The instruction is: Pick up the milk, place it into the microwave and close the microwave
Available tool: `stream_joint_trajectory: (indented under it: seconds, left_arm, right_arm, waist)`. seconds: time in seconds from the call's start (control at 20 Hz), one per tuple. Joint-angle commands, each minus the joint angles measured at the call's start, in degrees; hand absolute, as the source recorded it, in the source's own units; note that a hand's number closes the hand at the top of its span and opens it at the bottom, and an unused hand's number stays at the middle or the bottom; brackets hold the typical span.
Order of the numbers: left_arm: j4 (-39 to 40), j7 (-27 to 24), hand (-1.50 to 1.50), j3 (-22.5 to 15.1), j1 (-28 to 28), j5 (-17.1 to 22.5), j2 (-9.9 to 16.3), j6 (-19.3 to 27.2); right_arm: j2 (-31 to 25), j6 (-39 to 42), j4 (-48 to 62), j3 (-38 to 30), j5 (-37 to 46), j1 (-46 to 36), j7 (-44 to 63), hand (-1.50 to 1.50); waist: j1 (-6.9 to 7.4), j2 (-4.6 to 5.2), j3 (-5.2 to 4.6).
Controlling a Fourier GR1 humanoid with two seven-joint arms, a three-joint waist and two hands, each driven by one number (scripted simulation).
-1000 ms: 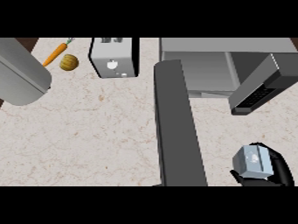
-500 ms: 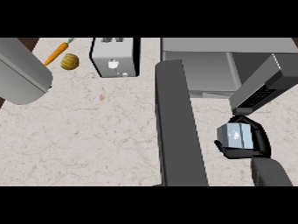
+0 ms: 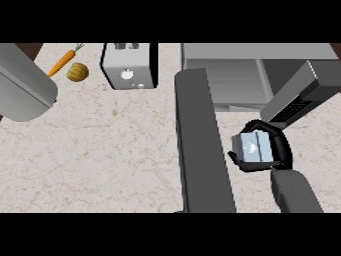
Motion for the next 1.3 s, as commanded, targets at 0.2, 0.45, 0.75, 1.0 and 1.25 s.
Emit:
stream_joint_trajectory:
  seconds: [0.2,0.45,0.75,1.0,1.25]
  left_arm:
    - [-1.09,3.42,-1.50,3.14,0.09,4.73,1.40,-0.61]
    - [-0.65,1.31,-1.50,3.27,2.99,4.44,-0.31,-2.71]
    - [2.77,0.50,-1.50,4.48,0.00,3.83,0.99,-4.05]
    - [5.31,-0.99,-1.50,2.39,-3.37,-0.23,-0.03,-3.50]
    - [6.21,-1.49,-1.50,3.17,-3.68,0.21,1.31,-5.12]
  right_arm:
    - [1.88,-4.93,-7.61,1.76,-0.50,-5.10,11.84,1.50]
    - [2.82,-13.33,-1.26,2.43,4.03,-13.40,13.78,1.50]
    - [0.11,-20.27,11.26,2.07,9.61,-26.24,17.99,1.50]
    - [-1.38,-26.64,23.80,-0.84,11.11,-33.92,16.30,1.50]
    - [-4.29,-30.29,30.06,-2.88,11.56,-39.14,15.64,1.50]
  waist:
    - [0.00,0.03,0.00]
    - [0.61,0.10,0.01]
    - [1.60,0.48,0.02]
    - [2.52,1.13,0.06]
    - [3.77,1.63,0.09]
